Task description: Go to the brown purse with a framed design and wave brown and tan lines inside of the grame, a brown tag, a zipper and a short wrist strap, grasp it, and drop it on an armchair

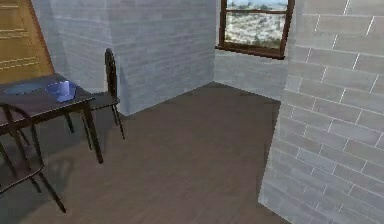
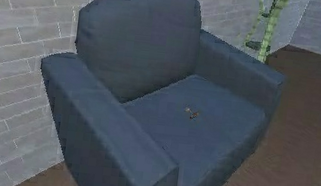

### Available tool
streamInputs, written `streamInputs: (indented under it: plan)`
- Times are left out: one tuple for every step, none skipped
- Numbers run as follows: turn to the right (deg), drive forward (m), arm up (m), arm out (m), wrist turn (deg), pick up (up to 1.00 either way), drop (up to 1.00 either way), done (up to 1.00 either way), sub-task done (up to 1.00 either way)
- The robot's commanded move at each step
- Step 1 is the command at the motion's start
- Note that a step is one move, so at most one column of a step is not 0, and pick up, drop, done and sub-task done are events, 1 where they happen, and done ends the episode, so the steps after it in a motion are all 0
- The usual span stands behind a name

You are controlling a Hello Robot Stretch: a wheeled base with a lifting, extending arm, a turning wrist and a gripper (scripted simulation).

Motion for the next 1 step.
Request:
streamInputs:
  plan:
    - [0.0, 1.0, 0.0, 0.0, 0.0, 0.0, 0.0, 0.0, 0.0]
